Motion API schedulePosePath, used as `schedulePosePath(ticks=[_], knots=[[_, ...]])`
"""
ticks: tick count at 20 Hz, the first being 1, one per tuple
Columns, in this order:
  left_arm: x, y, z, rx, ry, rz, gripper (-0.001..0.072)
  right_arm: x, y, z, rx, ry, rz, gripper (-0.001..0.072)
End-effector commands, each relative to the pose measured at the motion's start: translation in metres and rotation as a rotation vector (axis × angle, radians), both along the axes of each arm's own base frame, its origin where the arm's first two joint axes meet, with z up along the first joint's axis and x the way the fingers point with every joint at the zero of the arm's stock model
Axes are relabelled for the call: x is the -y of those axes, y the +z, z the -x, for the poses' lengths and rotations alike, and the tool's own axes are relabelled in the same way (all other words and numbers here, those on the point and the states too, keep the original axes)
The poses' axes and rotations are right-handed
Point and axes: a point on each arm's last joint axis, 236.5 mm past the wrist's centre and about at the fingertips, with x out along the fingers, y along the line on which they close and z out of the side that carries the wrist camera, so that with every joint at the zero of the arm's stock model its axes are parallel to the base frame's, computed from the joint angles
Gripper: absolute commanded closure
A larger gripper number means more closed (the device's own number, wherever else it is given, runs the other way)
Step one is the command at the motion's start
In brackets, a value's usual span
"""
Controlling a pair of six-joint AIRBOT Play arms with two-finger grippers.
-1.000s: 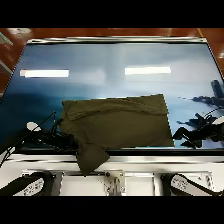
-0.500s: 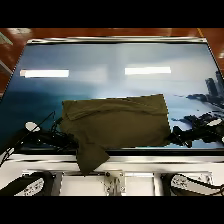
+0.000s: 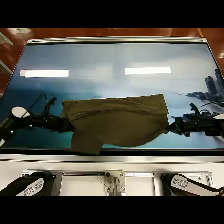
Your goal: Fold the shirts.
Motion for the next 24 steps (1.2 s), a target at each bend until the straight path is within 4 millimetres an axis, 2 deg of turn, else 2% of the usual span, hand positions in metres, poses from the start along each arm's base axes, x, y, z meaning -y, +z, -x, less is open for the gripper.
schedulePosePath(ticks=[1, 3, 4, 6, 8, 11, 14, 16, 18, 19, 20, 21, 22, 24], knots=[[-0.022, 0.045, -0.055, 0.14, 0.102, -0.011, 0.0674, 0.018, 0.02, -0.063, 0.156, -0.068, 0.154, 0.0646], [-0.045, 0.049, -0.081, 0.171, 0.183, -0.023, 0.0674, 0.017, 0.034, -0.109, 0.28, -0.073, 0.278, 0.0646], [-0.055, 0.044, -0.091, 0.161, 0.214, -0.027, 0.0673, 0.015, 0.038, -0.127, 0.32, -0.072, 0.329, 0.0646], [-0.069, 0.025, -0.105, 0.117, 0.253, -0.029, 0.0674, 0.013, 0.039, -0.162, 0.368, -0.077, 0.41, 0.0646], [-0.074, 0.004, -0.117, 0.075, 0.253, -0.029, 0.0673, 0.005, 0.03, -0.184, 0.364, -0.057, 0.43, 0.0646], [-0.071, -0.015, -0.14, 0.034, 0.248, -0.006, 0.0672, -0.005, 0.005, -0.202, 0.321, -0.056, 0.411, 0.0646], [-0.068, -0.023, -0.169, 0.042, 0.23, -0.003, 0.0671, 0.002, -0.012, -0.211, 0.299, -0.114, 0.416, 0.0646], [-0.061, -0.03, -0.18, 0.037, 0.213, 0.003, 0.0671, 0.004, -0.021, -0.213, 0.286, -0.134, 0.416, 0.0645], [-0.044, -0.043, -0.182, 0.008, 0.189, 0.023, 0.0668, 0.003, -0.032, -0.209, 0.247, -0.148, 0.403, 0.0644], [-0.036, -0.052, -0.18, -0.011, 0.172, 0.024, 0.0619, 0.002, -0.037, -0.208, 0.234, -0.147, 0.398, 0.0617], [-0.032, -0.058, -0.177, -0.027, 0.165, 0.024, 0.0379, 0.001, -0.038, -0.208, 0.229, -0.156, 0.388, 0.0443], [-0.032, -0.061, -0.177, -0.04, 0.172, 0.026, 0.0156, 0.001, -0.036, -0.209, 0.232, -0.161, 0.386, 0.0145], [-0.034, -0.059, -0.177, -0.041, 0.178, 0.028, 0.0117, 0.003, -0.033, -0.209, 0.244, -0.146, 0.401, 0.007], [-0.044, -0.047, -0.176, -0.046, 0.171, 0.046, 0.0118, 0.024, -0.023, -0.203, 0.261, -0.112, 0.472, 0.007]])
